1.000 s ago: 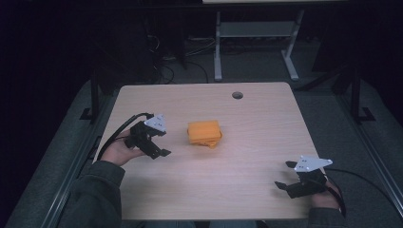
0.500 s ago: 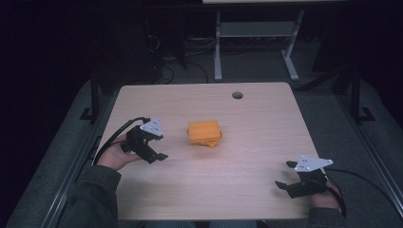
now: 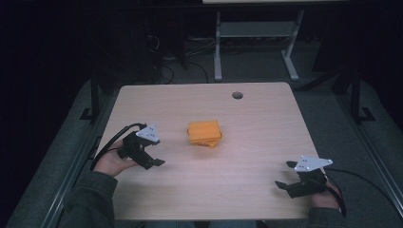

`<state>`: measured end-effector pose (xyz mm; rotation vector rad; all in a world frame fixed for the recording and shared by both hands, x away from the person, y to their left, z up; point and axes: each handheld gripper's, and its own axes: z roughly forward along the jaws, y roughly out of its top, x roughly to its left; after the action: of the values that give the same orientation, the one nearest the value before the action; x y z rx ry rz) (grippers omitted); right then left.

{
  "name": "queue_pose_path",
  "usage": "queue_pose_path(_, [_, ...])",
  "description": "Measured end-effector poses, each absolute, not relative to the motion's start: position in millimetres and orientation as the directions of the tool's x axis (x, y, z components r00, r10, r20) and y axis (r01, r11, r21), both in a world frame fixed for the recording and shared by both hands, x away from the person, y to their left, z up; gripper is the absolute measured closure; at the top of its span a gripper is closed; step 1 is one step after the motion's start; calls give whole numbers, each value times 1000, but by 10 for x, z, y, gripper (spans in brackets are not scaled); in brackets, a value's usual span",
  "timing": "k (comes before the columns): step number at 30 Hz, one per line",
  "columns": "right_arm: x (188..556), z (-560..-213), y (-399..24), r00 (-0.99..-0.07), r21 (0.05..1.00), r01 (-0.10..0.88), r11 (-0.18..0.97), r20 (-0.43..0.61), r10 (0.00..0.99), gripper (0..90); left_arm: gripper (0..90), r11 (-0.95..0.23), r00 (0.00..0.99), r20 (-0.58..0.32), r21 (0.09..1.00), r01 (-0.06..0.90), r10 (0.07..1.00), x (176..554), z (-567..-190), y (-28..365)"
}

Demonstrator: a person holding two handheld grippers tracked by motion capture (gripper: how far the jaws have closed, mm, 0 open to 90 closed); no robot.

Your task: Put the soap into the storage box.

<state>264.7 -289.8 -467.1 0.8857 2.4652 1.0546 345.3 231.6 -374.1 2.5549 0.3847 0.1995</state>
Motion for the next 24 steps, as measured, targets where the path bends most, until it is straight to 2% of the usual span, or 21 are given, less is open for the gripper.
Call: queue_pose_path(24, [2651,-4673,-2892,-752,729,420,541,-54,657,140,197,-778,929,30,558,290,368,3234,-3908,2524])
